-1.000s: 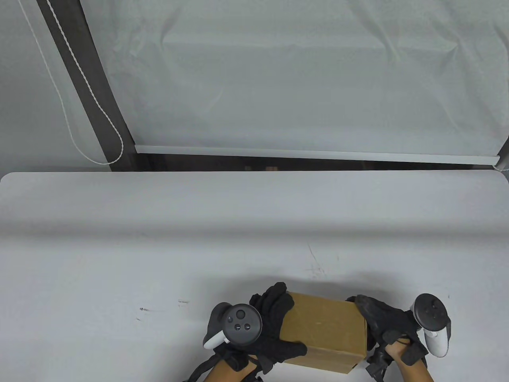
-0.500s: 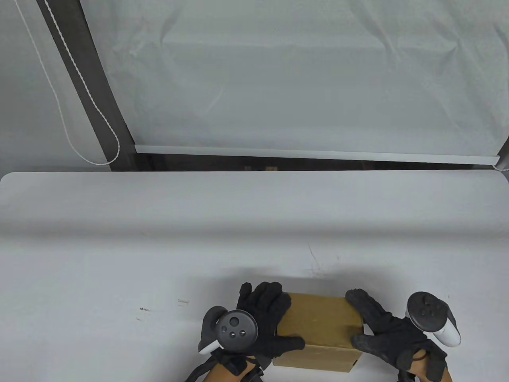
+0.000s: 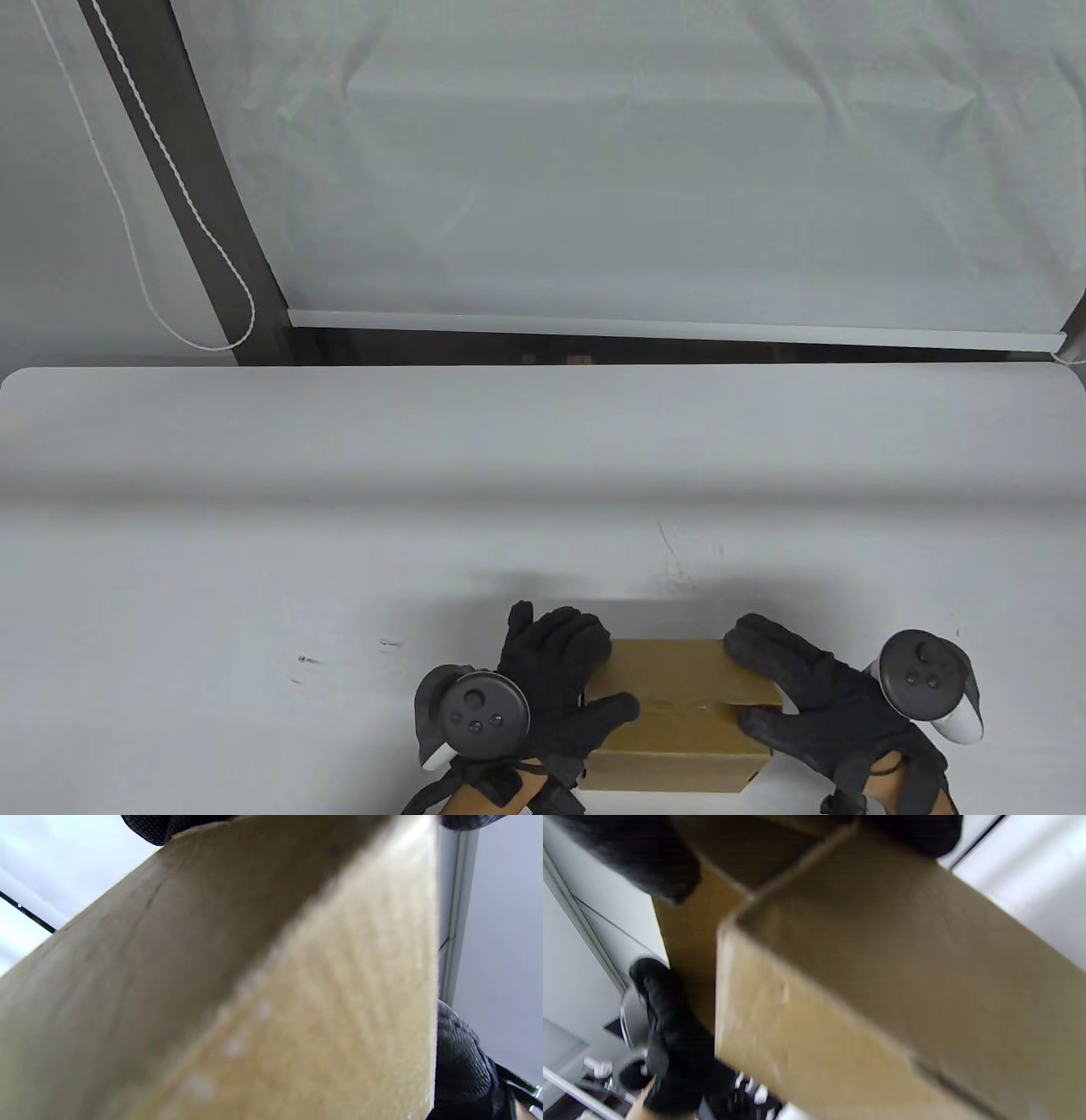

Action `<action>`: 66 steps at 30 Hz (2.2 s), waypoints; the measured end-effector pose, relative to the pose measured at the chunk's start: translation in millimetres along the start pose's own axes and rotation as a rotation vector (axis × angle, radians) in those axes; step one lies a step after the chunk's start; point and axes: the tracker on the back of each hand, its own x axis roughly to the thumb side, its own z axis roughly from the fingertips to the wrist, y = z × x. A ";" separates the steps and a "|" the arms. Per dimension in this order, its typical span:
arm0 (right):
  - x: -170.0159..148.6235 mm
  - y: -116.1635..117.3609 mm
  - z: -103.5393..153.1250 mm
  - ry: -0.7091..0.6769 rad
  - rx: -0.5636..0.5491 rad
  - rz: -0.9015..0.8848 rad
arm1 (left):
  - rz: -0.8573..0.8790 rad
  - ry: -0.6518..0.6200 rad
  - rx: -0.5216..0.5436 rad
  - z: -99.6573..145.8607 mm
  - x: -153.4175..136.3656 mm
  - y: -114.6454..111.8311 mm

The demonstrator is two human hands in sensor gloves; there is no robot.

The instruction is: Fully disassemble mailer box

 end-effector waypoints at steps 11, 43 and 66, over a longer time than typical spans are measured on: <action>-3.0 -4.5 5.5 -0.044 -0.286 -0.101 | 0.143 0.092 -0.077 -1.5 -10.3 -11.2; -71.9 64.9 -15.2 0.090 -0.052 -0.805 | 0.678 0.309 0.078 16.4 -70.1 10.5; -32.0 -0.8 6.4 -0.056 -0.380 -0.674 | 0.057 0.216 -0.537 -0.8 -23.6 -11.4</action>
